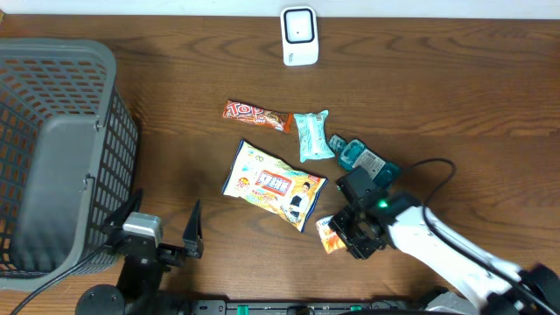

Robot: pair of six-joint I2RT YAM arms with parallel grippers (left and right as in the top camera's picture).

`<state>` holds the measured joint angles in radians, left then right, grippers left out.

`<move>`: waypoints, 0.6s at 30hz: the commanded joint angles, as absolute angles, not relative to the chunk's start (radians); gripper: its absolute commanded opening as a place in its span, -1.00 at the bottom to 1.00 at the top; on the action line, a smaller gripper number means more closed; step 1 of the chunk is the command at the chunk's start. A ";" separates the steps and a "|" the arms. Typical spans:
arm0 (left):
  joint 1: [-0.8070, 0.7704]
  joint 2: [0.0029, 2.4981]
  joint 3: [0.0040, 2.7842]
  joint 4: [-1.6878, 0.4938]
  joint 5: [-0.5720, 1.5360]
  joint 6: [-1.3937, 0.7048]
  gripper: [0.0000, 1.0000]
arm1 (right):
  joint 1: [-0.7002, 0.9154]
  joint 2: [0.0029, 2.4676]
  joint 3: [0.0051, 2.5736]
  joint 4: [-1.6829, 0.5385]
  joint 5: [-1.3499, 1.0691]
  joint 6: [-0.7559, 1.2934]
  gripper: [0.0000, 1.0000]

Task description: Scan the item barcode

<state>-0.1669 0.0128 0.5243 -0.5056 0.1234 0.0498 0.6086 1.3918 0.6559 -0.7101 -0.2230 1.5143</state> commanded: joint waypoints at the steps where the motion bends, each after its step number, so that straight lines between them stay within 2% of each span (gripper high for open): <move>1: -0.171 0.002 0.527 -0.508 0.180 0.075 0.96 | 0.630 1.499 0.638 -0.664 -0.226 1.578 -0.12; 2: -0.171 0.002 0.527 -0.508 0.180 0.075 0.96 | 0.633 1.527 0.638 -0.647 -0.241 1.578 -0.17; 4: -0.171 0.002 0.527 -0.509 0.181 0.075 0.96 | 0.634 1.588 0.638 -0.617 -0.266 1.578 -0.44; 5: -0.171 0.002 0.527 -0.508 0.196 0.078 0.96 | 0.625 1.628 0.638 -0.594 -0.299 1.577 -0.86; 6: -0.171 0.002 0.527 -0.508 0.205 0.078 0.96 | 0.617 1.637 0.638 -0.593 -0.311 1.573 -0.98; 9: -0.171 0.002 0.527 -0.509 0.267 0.115 0.96 | 0.582 1.639 0.638 -0.595 -0.325 1.510 -0.98; 14: -0.171 0.002 0.527 -0.504 0.311 0.165 0.96 | 0.446 1.587 0.638 -0.616 -0.476 1.235 -0.98; 18: -0.171 0.002 0.498 -0.435 0.311 0.164 0.96 | 0.324 1.491 0.638 -0.727 -0.528 1.097 -0.98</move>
